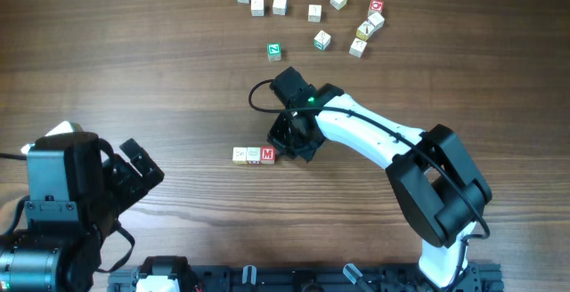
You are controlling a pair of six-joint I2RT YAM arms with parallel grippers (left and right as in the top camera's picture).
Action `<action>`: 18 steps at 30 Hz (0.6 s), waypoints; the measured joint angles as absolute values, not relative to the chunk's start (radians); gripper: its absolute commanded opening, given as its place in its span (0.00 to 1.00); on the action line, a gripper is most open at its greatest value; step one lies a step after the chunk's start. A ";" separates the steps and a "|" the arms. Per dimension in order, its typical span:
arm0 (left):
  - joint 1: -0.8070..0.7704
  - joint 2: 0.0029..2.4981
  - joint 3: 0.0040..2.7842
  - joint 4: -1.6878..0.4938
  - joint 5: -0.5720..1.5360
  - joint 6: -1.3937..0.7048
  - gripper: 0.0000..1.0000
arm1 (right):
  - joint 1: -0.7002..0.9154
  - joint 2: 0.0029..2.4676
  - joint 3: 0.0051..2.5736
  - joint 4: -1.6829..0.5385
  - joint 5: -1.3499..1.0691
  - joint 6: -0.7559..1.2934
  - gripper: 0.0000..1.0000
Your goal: Form a horizontal line
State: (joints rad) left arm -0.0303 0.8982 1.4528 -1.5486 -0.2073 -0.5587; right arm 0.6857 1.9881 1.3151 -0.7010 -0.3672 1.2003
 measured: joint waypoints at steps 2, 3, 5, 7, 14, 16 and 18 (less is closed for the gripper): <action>-0.030 0.898 1.453 -1.549 -0.207 -0.559 1.00 | 0.686 1.988 1.315 -0.696 -0.367 1.200 0.05; -0.030 0.898 1.453 -1.549 -0.207 -0.559 1.00 | 0.686 1.988 1.315 -0.695 -0.368 1.200 0.05; -0.030 0.898 1.453 -1.549 -0.207 -0.559 1.00 | 0.686 1.988 1.315 -0.694 -0.369 1.201 0.05; -0.030 0.898 1.453 -1.549 -0.207 -0.559 1.00 | 0.686 1.988 1.315 -0.694 -0.371 1.201 0.05; -0.030 0.898 1.453 -1.549 -0.207 -0.559 1.00 | 0.686 1.988 1.315 -0.690 -0.374 1.204 0.05; -0.030 0.898 1.453 -1.549 -0.207 -0.559 1.00 | 0.686 1.988 1.315 -0.690 -0.374 1.204 0.05; -0.030 0.898 1.453 -1.549 -0.207 -0.559 1.00 | 0.686 1.988 1.315 -0.691 -0.374 1.203 0.05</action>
State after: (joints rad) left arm -0.0303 0.8982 1.4528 -1.5486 -0.2073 -0.5587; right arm 0.6857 1.9881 1.3151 -0.6910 -0.3740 1.2034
